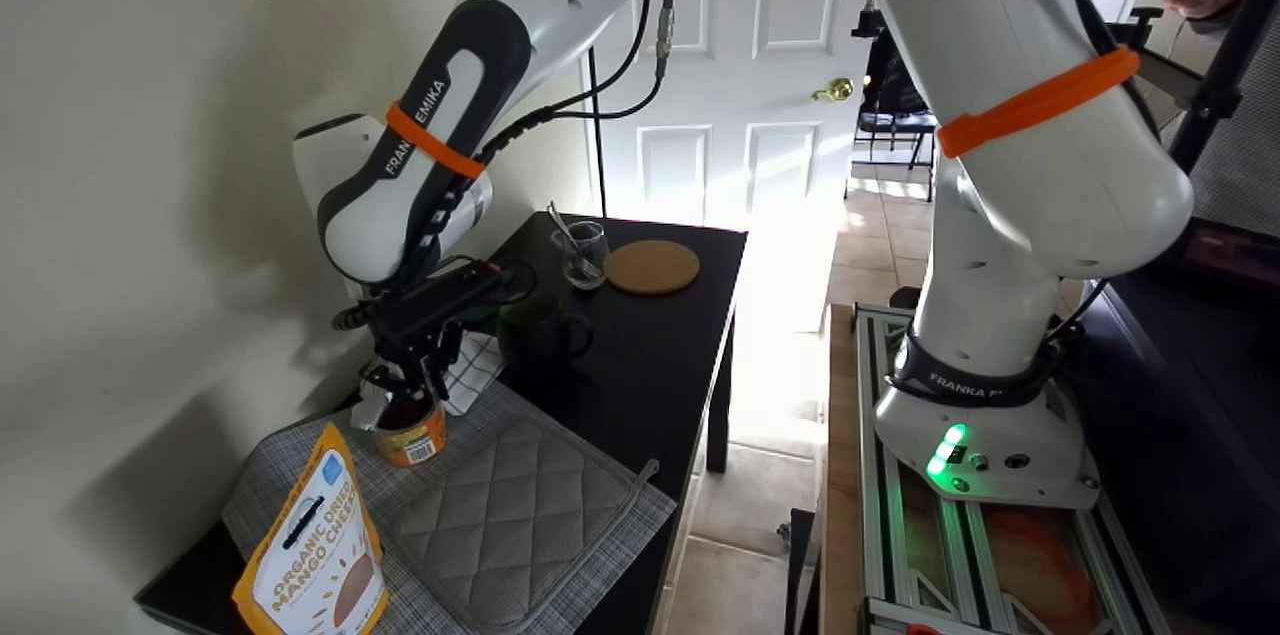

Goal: Move the can to the wooden board on the right.

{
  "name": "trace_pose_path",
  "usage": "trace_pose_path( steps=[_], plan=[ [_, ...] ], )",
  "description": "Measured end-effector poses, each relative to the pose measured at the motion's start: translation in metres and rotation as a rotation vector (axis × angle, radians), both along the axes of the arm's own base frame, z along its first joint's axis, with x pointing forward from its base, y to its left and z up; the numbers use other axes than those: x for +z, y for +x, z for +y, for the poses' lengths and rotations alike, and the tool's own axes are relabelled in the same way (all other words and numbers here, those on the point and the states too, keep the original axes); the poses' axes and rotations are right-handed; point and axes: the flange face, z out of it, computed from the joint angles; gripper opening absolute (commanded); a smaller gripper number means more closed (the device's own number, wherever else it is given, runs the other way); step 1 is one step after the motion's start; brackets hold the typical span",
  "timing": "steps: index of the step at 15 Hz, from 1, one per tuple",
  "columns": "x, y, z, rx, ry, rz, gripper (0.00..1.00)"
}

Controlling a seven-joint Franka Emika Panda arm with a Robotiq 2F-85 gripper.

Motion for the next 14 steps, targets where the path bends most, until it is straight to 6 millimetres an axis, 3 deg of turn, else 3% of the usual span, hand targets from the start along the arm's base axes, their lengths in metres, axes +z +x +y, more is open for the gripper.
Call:
trace_pose_path(
  steps=[4, 7, 10, 14],
  plan=[
    [0.006, 0.002, 0.010, 0.045, 0.012, -0.013, 0.03],
    [0.024, 0.005, 0.016, 0.104, 0.031, -0.040, 0.03],
    [0.055, 0.004, 0.007, 0.123, 0.038, -0.081, 0.03],
    [0.107, -0.013, -0.025, 0.077, 0.026, -0.133, 0.03]
  ],
)
